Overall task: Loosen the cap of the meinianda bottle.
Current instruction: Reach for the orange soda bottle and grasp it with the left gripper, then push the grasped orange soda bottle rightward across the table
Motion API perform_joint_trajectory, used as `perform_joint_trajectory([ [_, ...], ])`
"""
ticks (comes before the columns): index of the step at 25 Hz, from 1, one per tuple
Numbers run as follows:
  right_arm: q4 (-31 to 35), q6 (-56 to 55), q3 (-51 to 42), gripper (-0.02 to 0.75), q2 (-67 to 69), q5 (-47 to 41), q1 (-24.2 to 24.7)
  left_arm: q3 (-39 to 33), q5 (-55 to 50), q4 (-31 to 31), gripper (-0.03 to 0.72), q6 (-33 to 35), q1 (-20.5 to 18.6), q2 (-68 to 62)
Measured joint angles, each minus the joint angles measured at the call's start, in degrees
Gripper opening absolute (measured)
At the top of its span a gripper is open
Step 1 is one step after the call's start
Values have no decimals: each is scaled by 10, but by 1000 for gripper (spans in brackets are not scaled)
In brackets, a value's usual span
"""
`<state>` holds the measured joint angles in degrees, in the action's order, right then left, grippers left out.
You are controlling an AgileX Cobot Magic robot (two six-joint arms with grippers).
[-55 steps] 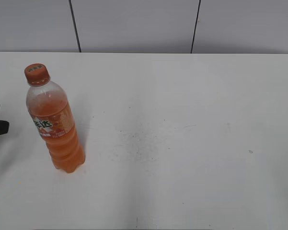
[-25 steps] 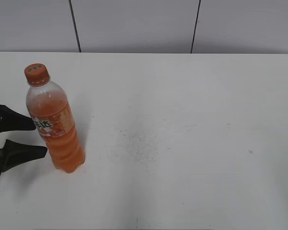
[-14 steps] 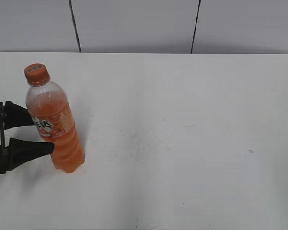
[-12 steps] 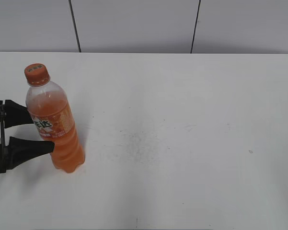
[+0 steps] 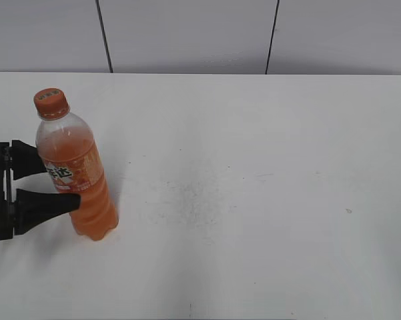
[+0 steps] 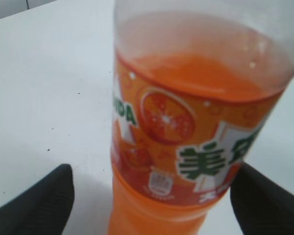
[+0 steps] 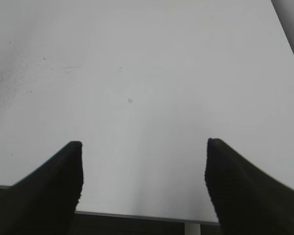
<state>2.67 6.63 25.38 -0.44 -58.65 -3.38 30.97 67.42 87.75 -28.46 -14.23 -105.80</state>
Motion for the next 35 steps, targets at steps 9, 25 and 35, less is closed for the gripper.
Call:
perform_joint_trajectory([
  [9,0,0,0,582,0,0,0,0,-28,-7,586,2,45,0],
  [25,0,0,0,582,0,0,0,0,-33,-27,429,4,47,0],
  [35,0,0,0,582,0,0,0,-2,-27,-105,428,54,79,-6],
])
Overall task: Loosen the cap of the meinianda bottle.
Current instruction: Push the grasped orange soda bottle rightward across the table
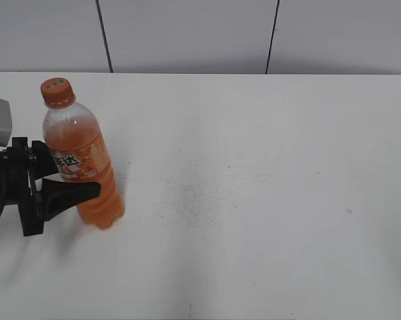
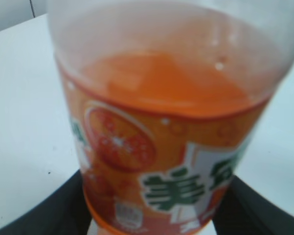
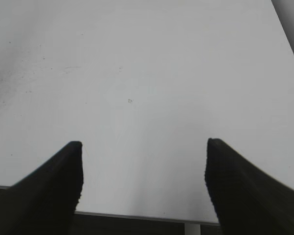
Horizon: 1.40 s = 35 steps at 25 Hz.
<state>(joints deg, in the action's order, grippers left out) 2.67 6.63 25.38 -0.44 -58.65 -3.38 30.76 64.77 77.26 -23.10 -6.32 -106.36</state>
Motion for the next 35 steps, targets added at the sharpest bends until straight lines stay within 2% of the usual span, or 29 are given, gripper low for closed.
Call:
perform_joint_trajectory([
  [3,0,0,0,582,0,0,0,0,1,-32,428,16,32,0],
  [13,0,0,0,582,0,0,0,65,-3,-59,428,17,134,-3],
  [21,3,0,0,582,0,0,0,68,-76,-107,426,17,198,-4],
  [26,6,0,0,582,0,0,0,68,-72,-131,426,17,205,-29],
  [35,7,0,6,582,3,-4,0,96,-53,-131,426,24,205,-65],
])
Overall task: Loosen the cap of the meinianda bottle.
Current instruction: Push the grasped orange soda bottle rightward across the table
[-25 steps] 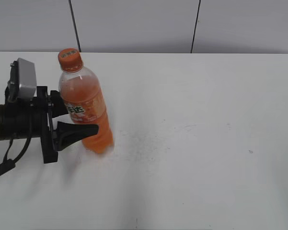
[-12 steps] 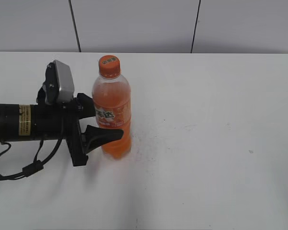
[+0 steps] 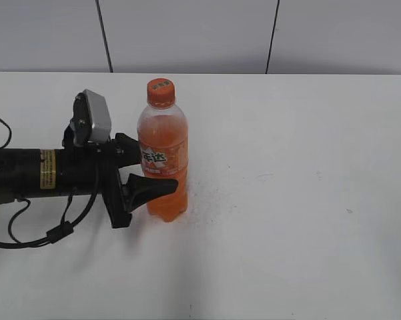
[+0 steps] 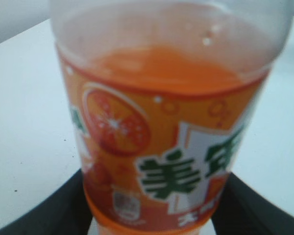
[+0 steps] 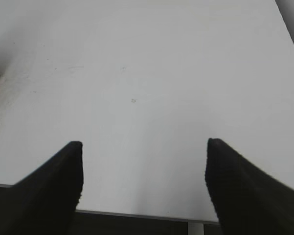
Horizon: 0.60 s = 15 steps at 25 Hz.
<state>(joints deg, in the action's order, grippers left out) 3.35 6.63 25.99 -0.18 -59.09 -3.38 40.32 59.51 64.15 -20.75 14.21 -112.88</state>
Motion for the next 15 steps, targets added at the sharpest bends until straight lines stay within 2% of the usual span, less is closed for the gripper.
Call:
perform_joint_trajectory([
  [4,14,0,41,554,73,-17,0,0,14,0,425,3,0,-9],
  [8,21,0,114,484,185,-48,0,3,15,9,425,4,0,-9],
  [15,23,51,253,429,374,-101,0,5,15,14,425,4,0,-9],
])
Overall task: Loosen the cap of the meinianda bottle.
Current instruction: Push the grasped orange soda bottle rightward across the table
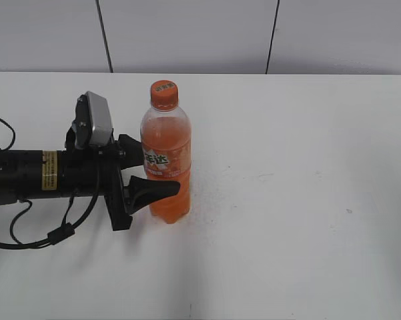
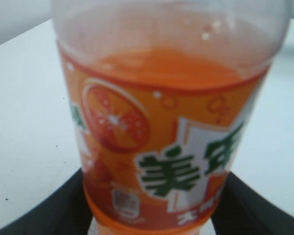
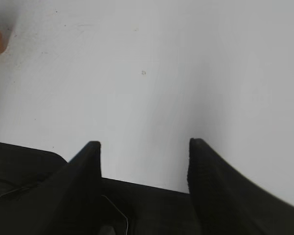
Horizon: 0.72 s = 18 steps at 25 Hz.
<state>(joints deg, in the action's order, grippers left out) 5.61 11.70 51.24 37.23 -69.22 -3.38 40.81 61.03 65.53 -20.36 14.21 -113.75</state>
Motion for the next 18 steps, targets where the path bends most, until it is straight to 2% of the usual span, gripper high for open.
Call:
perform_joint_trajectory([
  [5,2,20,77,378,140,-2,0,0,0,0,425,-8,0,0],
  [13,59,53,172,372,287,-4,-1,0,1,1,425,-21,0,0],
  [15,63,55,197,371,311,-4,-13,0,1,1,425,-31,0,0],
  [18,51,53,239,371,343,-4,-66,0,3,1,425,-36,0,-2],
])
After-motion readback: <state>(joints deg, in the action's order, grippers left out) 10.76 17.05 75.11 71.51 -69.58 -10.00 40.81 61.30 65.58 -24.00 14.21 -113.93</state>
